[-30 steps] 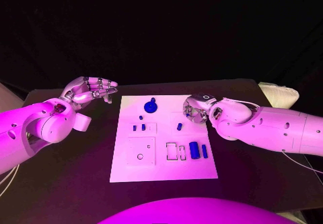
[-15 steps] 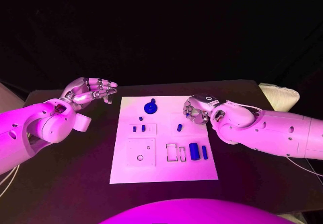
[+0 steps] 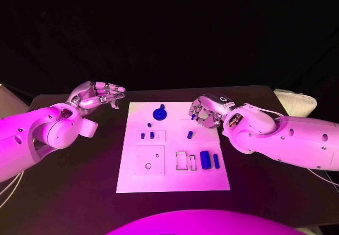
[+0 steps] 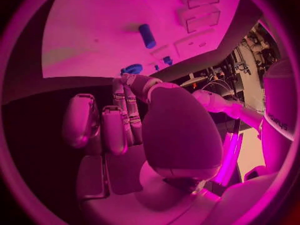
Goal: Assemble the parts on the task board
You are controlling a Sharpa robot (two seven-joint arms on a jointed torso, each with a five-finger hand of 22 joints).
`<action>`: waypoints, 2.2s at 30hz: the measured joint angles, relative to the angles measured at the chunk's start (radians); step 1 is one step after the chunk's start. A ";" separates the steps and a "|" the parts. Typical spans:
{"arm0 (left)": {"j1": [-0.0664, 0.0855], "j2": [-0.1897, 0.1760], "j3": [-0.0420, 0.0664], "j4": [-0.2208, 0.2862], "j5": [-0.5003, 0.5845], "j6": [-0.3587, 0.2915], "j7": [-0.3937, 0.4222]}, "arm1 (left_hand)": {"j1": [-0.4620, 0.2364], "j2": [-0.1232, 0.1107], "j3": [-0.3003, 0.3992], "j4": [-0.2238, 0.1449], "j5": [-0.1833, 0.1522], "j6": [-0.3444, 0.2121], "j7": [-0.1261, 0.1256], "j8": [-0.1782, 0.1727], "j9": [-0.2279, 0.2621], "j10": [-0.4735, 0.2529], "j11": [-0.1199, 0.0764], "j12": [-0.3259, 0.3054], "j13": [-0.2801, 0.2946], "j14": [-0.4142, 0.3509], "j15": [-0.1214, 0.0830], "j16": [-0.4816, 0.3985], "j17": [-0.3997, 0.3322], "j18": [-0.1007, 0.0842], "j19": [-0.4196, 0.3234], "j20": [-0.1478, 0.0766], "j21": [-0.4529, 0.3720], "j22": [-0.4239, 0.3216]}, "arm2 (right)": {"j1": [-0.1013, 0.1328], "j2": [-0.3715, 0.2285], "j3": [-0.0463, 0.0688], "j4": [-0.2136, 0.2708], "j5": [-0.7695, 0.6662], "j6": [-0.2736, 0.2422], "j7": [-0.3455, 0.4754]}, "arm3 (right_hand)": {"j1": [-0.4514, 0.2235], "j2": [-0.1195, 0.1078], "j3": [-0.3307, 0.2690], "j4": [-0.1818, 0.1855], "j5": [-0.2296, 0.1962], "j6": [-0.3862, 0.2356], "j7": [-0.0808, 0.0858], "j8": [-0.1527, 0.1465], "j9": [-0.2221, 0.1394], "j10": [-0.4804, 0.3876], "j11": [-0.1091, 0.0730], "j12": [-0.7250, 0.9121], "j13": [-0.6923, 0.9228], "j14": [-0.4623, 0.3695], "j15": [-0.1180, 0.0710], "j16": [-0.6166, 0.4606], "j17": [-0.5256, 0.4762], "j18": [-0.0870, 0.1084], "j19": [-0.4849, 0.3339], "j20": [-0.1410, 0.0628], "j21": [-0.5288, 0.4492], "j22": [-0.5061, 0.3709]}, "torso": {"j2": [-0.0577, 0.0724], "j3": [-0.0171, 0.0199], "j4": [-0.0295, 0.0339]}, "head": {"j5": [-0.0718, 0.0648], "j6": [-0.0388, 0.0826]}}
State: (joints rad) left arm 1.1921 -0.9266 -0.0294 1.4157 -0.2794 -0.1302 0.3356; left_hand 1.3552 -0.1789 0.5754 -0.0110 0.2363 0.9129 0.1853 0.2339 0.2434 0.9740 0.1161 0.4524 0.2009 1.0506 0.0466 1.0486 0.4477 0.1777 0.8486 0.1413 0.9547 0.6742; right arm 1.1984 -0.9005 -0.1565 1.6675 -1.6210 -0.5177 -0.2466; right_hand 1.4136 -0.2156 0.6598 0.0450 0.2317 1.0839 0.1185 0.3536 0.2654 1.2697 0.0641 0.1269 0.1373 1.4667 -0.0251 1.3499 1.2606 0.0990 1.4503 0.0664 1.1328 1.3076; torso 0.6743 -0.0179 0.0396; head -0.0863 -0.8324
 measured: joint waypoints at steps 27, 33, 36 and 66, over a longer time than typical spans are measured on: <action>-0.001 0.030 0.000 0.020 0.001 0.000 -0.003 | 0.000 0.000 -0.004 -0.004 0.000 -0.001 0.001 0.000 -0.001 0.000 0.000 0.000 -0.002 0.000 0.000 -0.004 0.000 0.000 0.000 0.000 0.000 0.000 | -0.141 0.222 -0.026 0.027 -0.121 -0.019 0.010 | -0.004 0.004 0.007 -0.007 -0.001 -0.002 -0.001 0.002 0.004 0.002 0.001 0.000 -0.005 0.000 0.000 0.000 -0.004 -0.015 0.004 -0.004 0.009 0.000 | -0.002 -0.0069 0.0033 | 0.124 -0.019; -0.002 0.033 0.000 0.021 0.002 0.000 -0.006 | 0.000 0.000 -0.004 -0.004 0.000 -0.004 0.004 0.000 -0.001 0.000 0.000 0.000 -0.003 0.000 0.000 -0.004 -0.001 0.000 0.000 0.000 0.000 0.000 | -0.148 0.229 -0.027 0.025 -0.146 -0.017 -0.002 | -0.004 0.004 0.007 -0.007 -0.001 -0.003 -0.003 0.001 0.005 0.002 0.001 0.000 -0.005 0.000 0.000 0.000 -0.004 -0.015 0.007 0.000 0.008 0.000 | -0.001 -0.0058 0.0017 | 0.143 -0.031; -0.002 0.034 0.000 0.021 0.002 0.000 -0.007 | 0.000 0.000 -0.004 -0.004 0.000 -0.004 0.004 0.000 -0.001 0.000 0.000 0.000 -0.003 0.000 0.000 -0.004 -0.001 0.000 0.000 0.000 0.000 0.000 | -0.150 0.231 -0.028 0.025 -0.155 -0.015 -0.006 | -0.006 0.005 0.006 -0.007 -0.001 -0.003 -0.003 0.000 0.005 0.002 0.001 0.000 -0.005 0.000 0.000 0.000 -0.004 -0.015 0.007 0.000 0.008 0.000 | -0.001 -0.0054 0.0015 | 0.151 -0.037; -0.002 0.034 0.000 0.019 0.003 0.004 -0.016 | 0.000 0.000 -0.004 -0.004 0.000 -0.004 0.004 0.000 -0.002 0.000 0.000 0.000 -0.004 0.000 0.000 -0.004 -0.001 0.000 0.000 0.000 0.000 0.000 | -0.161 0.241 -0.032 0.011 -0.194 0.019 -0.039 | -0.008 0.002 0.008 -0.011 -0.002 -0.003 -0.002 0.002 0.008 0.006 -0.002 -0.006 -0.005 0.000 0.000 0.000 -0.004 -0.015 0.007 0.000 0.014 0.000 | 0.000 -0.0046 0.0024 | 0.173 -0.040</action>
State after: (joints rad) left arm 1.1905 -0.8922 -0.0298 1.4348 -0.2764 -0.1259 0.3198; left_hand 1.3552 -0.1789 0.5713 -0.0151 0.2362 0.9093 0.1888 0.2339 0.2414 0.9738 0.1164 0.4524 0.1970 1.0506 0.0466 1.0446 0.4470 0.1776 0.8487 0.1413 0.9547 0.6743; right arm 1.0379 -0.6596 -0.1885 1.6781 -1.8150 -0.4986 -0.2853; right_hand 1.4051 -0.2136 0.6677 0.0342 0.2296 1.0811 0.1161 0.3556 0.2734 1.2755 0.0622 0.1212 0.1323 1.4668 -0.0250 1.3497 1.2562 0.0843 1.4575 0.0664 1.1472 1.3080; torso 0.6739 -0.0225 0.0420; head 0.0864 -0.8727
